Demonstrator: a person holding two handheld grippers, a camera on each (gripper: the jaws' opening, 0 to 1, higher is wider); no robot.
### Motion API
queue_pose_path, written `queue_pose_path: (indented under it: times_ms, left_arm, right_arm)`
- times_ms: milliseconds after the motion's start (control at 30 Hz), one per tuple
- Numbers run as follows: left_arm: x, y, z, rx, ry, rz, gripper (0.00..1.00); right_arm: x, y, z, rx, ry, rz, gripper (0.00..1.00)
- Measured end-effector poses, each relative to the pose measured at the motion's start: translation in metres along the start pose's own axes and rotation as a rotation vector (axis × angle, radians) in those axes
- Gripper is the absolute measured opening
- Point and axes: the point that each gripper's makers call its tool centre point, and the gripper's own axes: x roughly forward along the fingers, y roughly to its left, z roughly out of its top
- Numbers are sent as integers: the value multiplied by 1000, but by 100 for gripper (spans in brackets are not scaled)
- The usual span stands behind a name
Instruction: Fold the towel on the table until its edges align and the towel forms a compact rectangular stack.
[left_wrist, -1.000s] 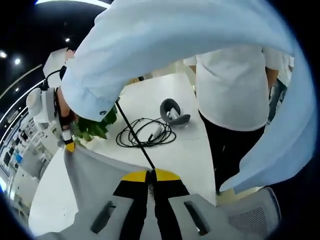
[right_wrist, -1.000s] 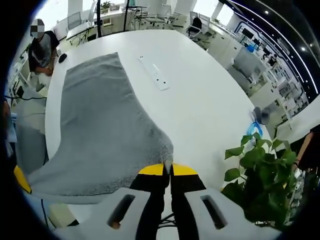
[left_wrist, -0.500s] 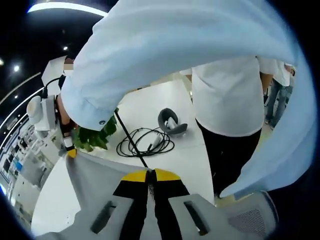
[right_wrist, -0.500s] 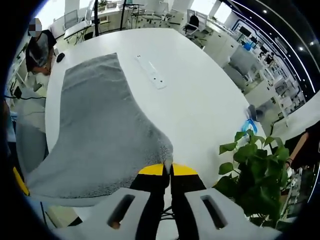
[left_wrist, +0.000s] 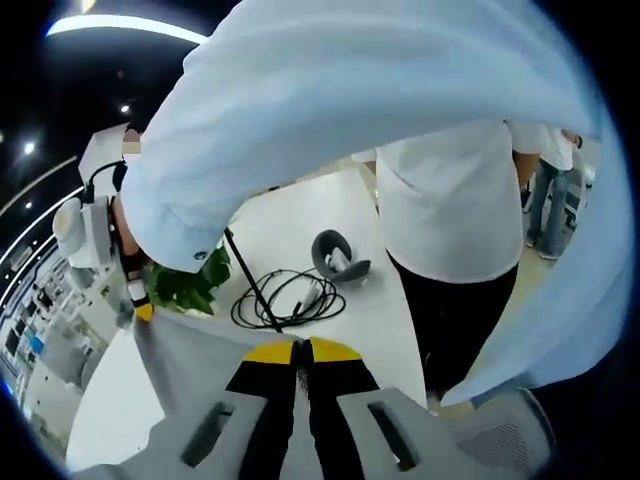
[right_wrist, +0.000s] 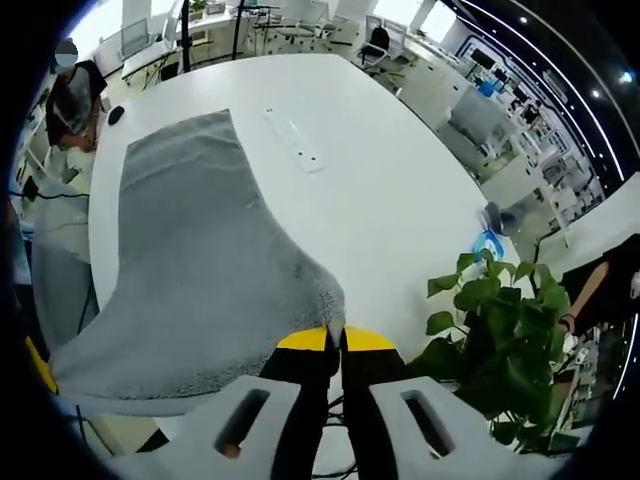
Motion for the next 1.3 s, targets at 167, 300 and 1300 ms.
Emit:
queue_pose_path:
  times_ms: [167, 300, 1300]
  left_arm:
    - [-8, 3, 0, 3, -5, 5, 4]
    - [-20, 10, -4, -1, -3, 17, 4]
    - [-122, 58, -60, -54, 27, 147, 3]
  right_arm:
    - [-3, 2, 5, -1, 4, -4, 1]
    - [0, -3, 17, -6, 5, -3, 1]
    - [16, 43, 142, -125, -2, 14, 1]
